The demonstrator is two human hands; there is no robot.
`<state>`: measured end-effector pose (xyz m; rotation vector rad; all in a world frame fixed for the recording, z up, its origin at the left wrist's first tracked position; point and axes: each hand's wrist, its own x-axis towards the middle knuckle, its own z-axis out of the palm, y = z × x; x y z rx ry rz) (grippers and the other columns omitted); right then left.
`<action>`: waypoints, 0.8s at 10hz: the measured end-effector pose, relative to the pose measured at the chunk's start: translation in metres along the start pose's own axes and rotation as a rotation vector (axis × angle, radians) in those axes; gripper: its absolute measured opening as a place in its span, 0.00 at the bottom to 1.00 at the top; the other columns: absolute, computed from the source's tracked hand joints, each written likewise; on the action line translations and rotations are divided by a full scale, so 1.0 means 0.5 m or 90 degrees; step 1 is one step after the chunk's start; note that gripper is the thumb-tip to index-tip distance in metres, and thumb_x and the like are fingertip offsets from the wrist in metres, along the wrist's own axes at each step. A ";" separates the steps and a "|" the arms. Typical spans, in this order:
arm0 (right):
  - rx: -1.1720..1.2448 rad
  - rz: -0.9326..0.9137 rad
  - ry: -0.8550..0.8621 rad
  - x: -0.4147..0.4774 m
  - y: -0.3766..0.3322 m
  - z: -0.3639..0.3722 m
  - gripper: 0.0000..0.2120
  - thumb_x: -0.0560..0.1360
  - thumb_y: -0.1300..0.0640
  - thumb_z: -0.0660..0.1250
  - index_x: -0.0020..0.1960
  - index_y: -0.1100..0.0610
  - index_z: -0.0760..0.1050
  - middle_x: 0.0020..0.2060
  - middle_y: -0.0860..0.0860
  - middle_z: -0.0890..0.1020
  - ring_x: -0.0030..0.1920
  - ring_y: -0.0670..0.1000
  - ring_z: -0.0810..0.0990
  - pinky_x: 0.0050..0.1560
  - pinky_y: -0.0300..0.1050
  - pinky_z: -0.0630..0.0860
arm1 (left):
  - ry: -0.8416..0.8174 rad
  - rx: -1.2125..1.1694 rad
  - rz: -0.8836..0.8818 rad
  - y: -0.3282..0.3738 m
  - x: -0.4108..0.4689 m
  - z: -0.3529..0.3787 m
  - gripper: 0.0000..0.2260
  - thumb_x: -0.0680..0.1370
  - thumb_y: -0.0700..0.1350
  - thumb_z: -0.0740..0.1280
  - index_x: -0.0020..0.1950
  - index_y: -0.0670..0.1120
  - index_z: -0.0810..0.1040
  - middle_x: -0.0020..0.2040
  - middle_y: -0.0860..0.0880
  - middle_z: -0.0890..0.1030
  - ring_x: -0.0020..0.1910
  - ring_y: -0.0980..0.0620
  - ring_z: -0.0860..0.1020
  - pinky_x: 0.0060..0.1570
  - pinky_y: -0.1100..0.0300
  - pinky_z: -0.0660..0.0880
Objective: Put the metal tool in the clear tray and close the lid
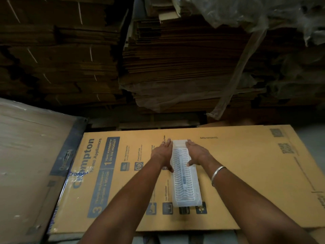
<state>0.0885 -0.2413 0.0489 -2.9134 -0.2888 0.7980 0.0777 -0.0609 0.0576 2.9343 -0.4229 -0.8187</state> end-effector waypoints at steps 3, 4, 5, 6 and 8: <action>-0.002 -0.016 -0.010 0.015 0.006 0.007 0.56 0.69 0.53 0.81 0.82 0.60 0.46 0.83 0.54 0.47 0.82 0.54 0.53 0.77 0.52 0.63 | -0.030 0.027 -0.010 -0.006 0.031 0.014 0.63 0.60 0.57 0.83 0.83 0.48 0.45 0.84 0.47 0.47 0.83 0.44 0.51 0.76 0.39 0.64; -0.004 -0.021 -0.005 0.018 0.006 0.008 0.56 0.69 0.52 0.81 0.82 0.60 0.46 0.83 0.54 0.46 0.82 0.53 0.53 0.77 0.51 0.64 | -0.027 0.032 -0.010 -0.003 0.032 0.012 0.63 0.60 0.56 0.83 0.83 0.47 0.45 0.84 0.47 0.48 0.82 0.44 0.52 0.75 0.40 0.66; 0.003 -0.023 0.006 0.021 0.006 0.007 0.56 0.69 0.53 0.81 0.83 0.60 0.47 0.83 0.53 0.47 0.82 0.53 0.53 0.77 0.50 0.64 | -0.025 0.019 -0.004 -0.007 0.038 0.011 0.63 0.60 0.56 0.83 0.83 0.47 0.46 0.84 0.46 0.47 0.82 0.44 0.52 0.75 0.40 0.65; -0.003 -0.032 0.004 0.018 0.006 -0.002 0.55 0.69 0.53 0.81 0.82 0.60 0.48 0.83 0.54 0.48 0.81 0.54 0.54 0.77 0.51 0.64 | -0.027 -0.018 -0.008 -0.009 0.039 0.000 0.58 0.66 0.59 0.80 0.83 0.45 0.46 0.84 0.46 0.48 0.83 0.44 0.51 0.78 0.43 0.60; -0.030 -0.044 0.043 0.021 0.008 -0.010 0.49 0.74 0.41 0.74 0.83 0.58 0.50 0.83 0.55 0.51 0.82 0.55 0.51 0.80 0.52 0.52 | 0.086 -0.057 -0.019 -0.017 0.037 -0.009 0.39 0.82 0.63 0.57 0.83 0.41 0.45 0.84 0.43 0.45 0.83 0.44 0.48 0.80 0.48 0.50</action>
